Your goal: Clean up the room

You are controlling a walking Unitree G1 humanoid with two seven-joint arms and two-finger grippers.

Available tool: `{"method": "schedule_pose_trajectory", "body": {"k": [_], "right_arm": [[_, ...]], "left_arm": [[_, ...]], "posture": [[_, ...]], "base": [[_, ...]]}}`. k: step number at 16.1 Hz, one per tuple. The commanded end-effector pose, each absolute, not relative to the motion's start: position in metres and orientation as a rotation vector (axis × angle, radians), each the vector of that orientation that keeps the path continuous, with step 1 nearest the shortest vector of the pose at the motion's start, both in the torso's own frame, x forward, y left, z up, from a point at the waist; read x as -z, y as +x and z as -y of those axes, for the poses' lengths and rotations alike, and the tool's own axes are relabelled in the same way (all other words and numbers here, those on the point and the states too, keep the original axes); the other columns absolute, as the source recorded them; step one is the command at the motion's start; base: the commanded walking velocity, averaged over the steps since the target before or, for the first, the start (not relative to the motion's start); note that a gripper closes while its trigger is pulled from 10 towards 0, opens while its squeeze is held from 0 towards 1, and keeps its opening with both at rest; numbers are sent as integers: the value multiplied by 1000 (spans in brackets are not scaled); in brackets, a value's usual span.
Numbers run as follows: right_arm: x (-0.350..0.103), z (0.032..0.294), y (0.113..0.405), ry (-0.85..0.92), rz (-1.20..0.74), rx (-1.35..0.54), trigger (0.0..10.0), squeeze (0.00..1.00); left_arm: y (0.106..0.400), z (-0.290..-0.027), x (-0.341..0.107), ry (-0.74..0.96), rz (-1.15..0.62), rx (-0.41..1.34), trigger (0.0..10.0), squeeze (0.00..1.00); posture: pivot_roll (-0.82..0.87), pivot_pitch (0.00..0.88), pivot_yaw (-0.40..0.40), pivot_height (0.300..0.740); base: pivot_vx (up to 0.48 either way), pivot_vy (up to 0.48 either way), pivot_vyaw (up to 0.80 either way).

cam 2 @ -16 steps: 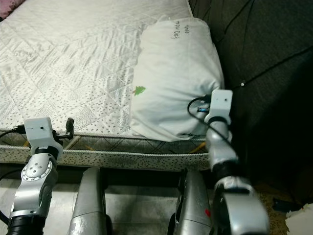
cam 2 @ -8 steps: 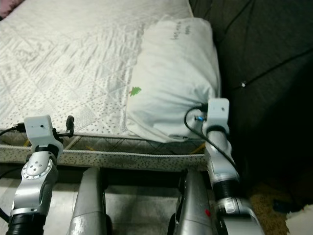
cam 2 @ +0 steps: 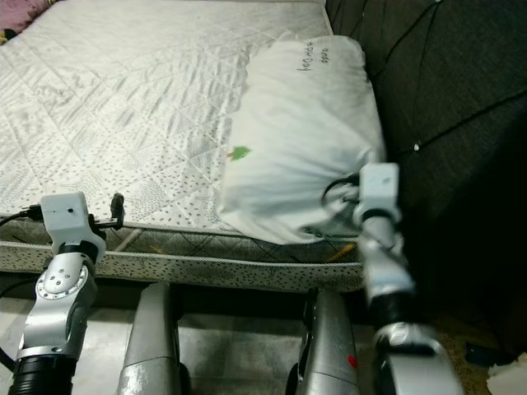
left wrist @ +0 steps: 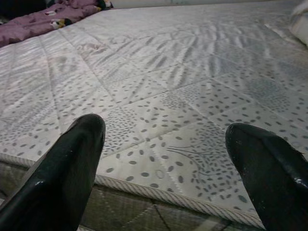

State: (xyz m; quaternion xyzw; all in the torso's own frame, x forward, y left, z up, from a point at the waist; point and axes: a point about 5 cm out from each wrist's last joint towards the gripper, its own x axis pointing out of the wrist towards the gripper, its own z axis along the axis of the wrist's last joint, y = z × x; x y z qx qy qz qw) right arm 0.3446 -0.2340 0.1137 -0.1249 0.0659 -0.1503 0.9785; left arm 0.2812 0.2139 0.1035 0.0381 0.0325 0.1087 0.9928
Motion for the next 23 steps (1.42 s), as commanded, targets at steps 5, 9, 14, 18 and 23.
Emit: {"method": "schedule_pose_trajectory", "body": {"k": [5, 9, 14, 18, 23], "right_arm": [[-158, 317, 348, -265, -94, 609, 0, 0], [-109, 294, 328, -309, -189, 493, 0, 0], [-69, 253, 293, -333, -222, 340, 0, 0], [-101, 250, 325, -323, -123, 351, 10000, 1000], [-147, 238, 353, -280, 14, 376, 10000, 1000]], "left_arm": [[280, -219, -103, 86, -61, -231, 10000, 0], [281, -218, -104, 88, -58, -231, 10000, 0], [284, -215, -103, 85, -59, -216, 10000, 0], [287, -214, -103, 79, -52, -220, 10000, 0], [286, -217, -103, 75, -45, -237, 10000, 0]], "posture": [[139, 0, 1, 485], [133, 0, 2, 485], [110, 0, 10, 485], [111, 0, 2, 485], [123, 0, -11, 485]], "base": [[0, 0, 0], [0, 0, 0], [0, 0, 0], [0, 0, 0], [0, 0, 0]]}}
